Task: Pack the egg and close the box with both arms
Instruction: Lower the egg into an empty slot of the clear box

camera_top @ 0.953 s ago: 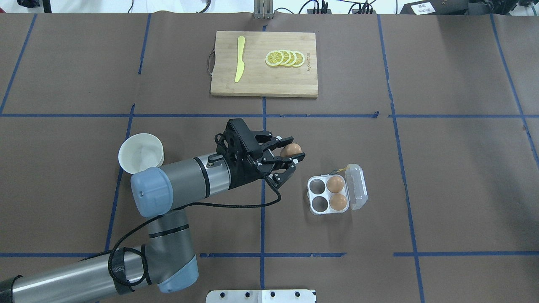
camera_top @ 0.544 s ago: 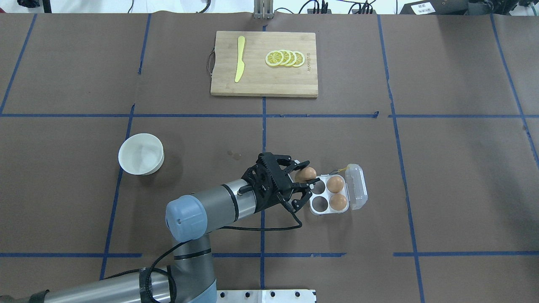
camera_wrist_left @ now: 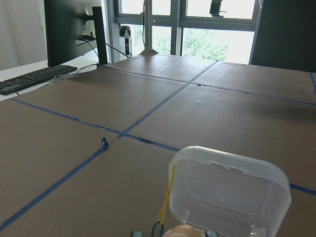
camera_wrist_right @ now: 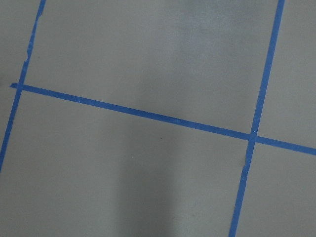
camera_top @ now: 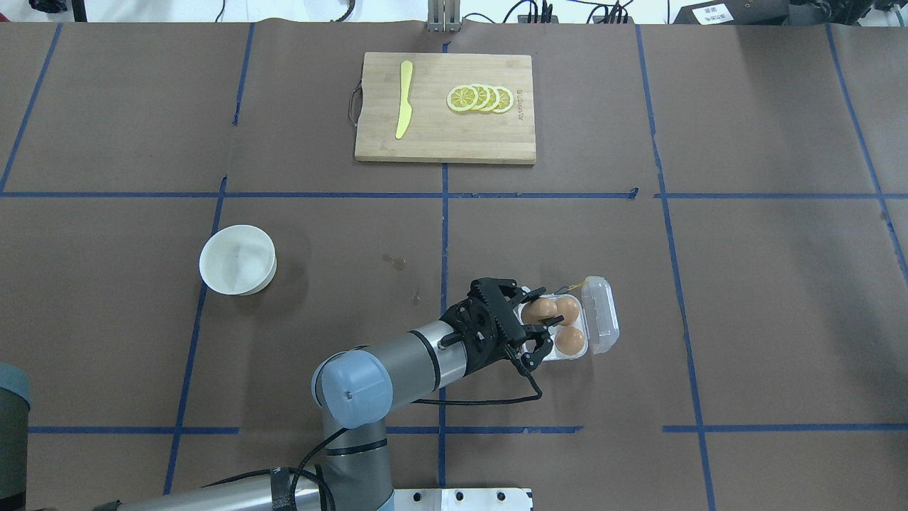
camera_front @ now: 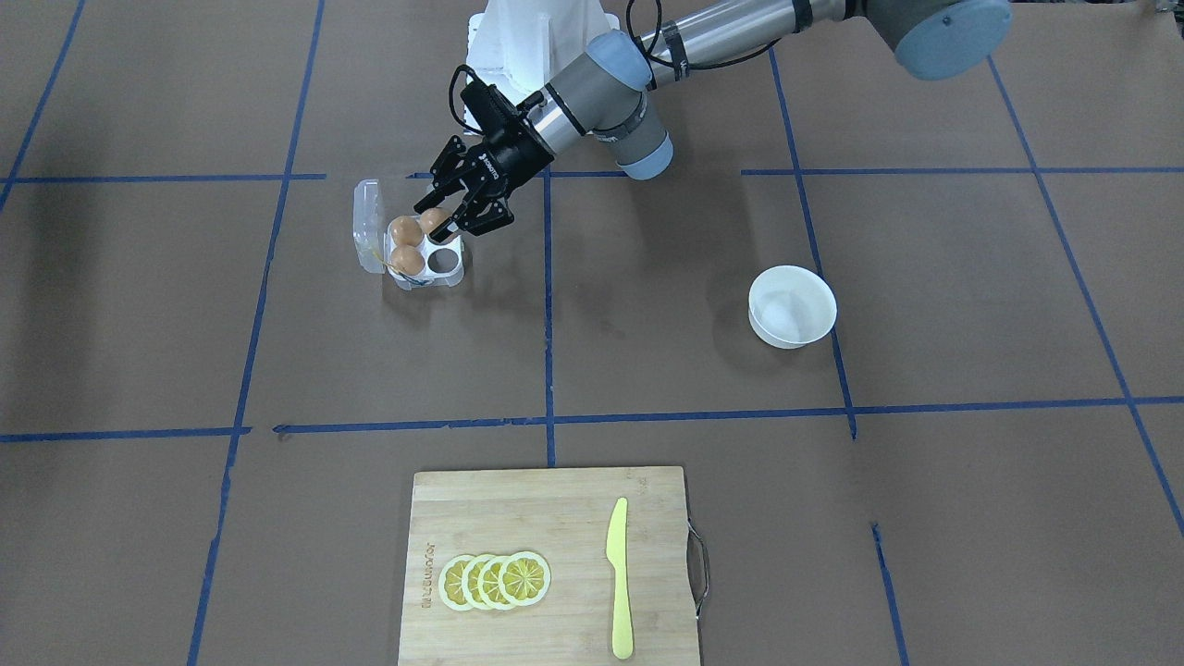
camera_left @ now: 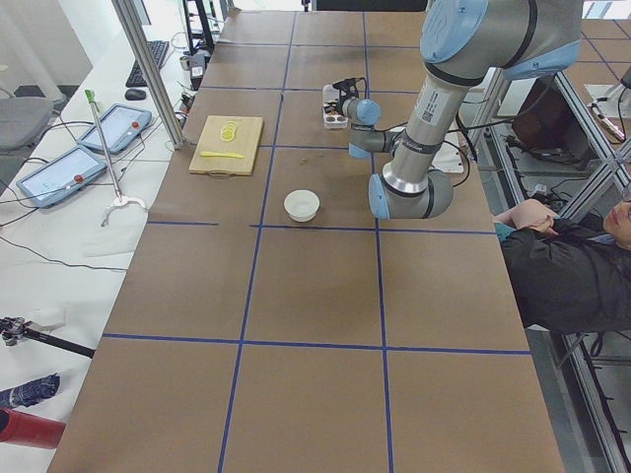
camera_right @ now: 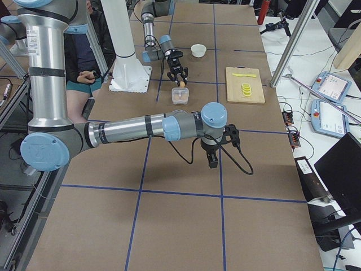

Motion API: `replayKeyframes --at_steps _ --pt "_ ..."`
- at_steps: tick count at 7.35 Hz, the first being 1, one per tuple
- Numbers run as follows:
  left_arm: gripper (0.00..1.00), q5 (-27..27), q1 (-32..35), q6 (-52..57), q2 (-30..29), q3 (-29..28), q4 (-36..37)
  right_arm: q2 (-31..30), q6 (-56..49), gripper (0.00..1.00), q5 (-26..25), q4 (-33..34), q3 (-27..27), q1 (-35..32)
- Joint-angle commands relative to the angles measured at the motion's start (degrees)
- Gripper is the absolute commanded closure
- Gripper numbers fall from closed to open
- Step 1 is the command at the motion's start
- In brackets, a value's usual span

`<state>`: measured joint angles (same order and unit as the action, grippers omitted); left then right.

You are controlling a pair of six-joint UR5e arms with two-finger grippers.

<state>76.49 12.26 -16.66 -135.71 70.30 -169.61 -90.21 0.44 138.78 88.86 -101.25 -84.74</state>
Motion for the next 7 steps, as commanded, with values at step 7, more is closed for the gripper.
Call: replayKeyframes --at_steps 7 --pt "0.79 -0.2 -1.89 -0.22 -0.95 -1.92 -0.02 0.12 0.0 0.0 0.0 0.0 0.0 -0.34"
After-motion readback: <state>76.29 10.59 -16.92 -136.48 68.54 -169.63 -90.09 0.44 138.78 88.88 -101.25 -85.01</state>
